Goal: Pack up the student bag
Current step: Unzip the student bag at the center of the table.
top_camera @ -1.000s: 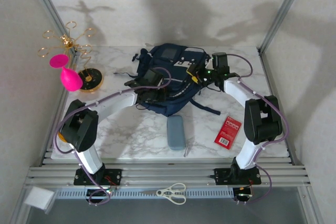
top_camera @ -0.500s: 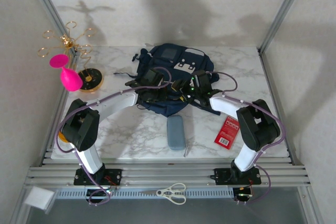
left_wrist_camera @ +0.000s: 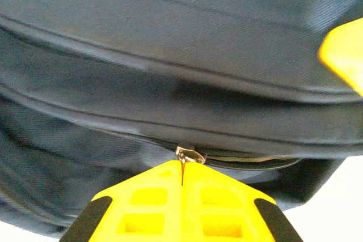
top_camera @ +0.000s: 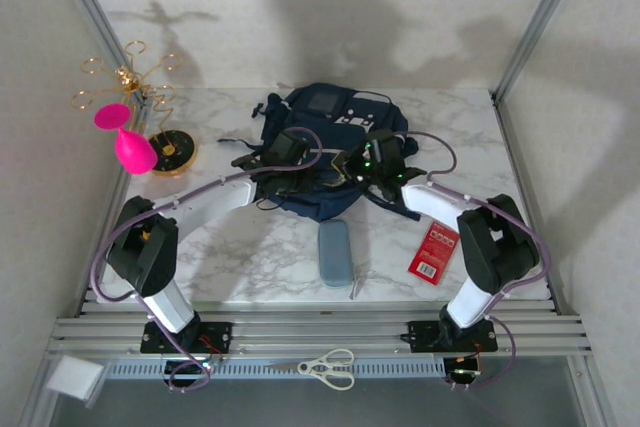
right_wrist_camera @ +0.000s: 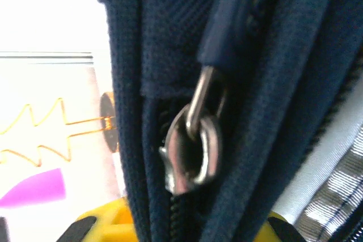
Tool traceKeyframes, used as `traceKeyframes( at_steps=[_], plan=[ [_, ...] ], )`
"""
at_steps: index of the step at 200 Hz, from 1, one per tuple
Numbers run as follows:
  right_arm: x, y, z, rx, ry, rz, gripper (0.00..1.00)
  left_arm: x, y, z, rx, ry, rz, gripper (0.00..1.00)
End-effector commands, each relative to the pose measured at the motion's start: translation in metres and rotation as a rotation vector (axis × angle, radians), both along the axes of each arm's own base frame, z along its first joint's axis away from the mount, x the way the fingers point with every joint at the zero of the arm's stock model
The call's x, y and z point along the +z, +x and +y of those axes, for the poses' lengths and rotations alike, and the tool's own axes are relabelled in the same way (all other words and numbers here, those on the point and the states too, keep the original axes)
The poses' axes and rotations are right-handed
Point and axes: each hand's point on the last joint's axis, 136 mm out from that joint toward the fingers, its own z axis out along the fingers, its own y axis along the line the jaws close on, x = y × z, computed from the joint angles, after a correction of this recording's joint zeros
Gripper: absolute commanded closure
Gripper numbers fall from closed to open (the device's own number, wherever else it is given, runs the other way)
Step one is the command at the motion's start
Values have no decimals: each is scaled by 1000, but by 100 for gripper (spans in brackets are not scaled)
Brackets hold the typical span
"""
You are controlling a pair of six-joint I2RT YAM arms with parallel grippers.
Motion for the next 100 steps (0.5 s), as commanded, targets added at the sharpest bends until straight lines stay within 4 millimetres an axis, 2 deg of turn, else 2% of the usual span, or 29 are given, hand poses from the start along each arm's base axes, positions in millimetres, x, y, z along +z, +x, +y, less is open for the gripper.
traceKeyframes(
  at_steps=[1, 22, 46, 73, 89, 100],
  plan=[
    [53, 16, -35, 64, 33, -138, 100, -1, -6, 25, 35, 107, -1, 100],
    [77, 29, -66, 128, 0, -183, 100, -2, 1, 38, 71, 140, -15, 100],
    [97, 35, -94, 197, 55, -222, 100, 4, 21, 48, 115, 113, -50, 100],
    [105, 41, -108, 261, 77, -249, 100, 1, 48, 46, 122, 62, -67, 100],
    [110, 45, -114, 278, 80, -259, 100, -4, 65, 53, 133, 111, -92, 100],
    [113, 46, -119, 293, 74, -263, 100, -7, 79, 66, 173, 165, -112, 100]
  ],
)
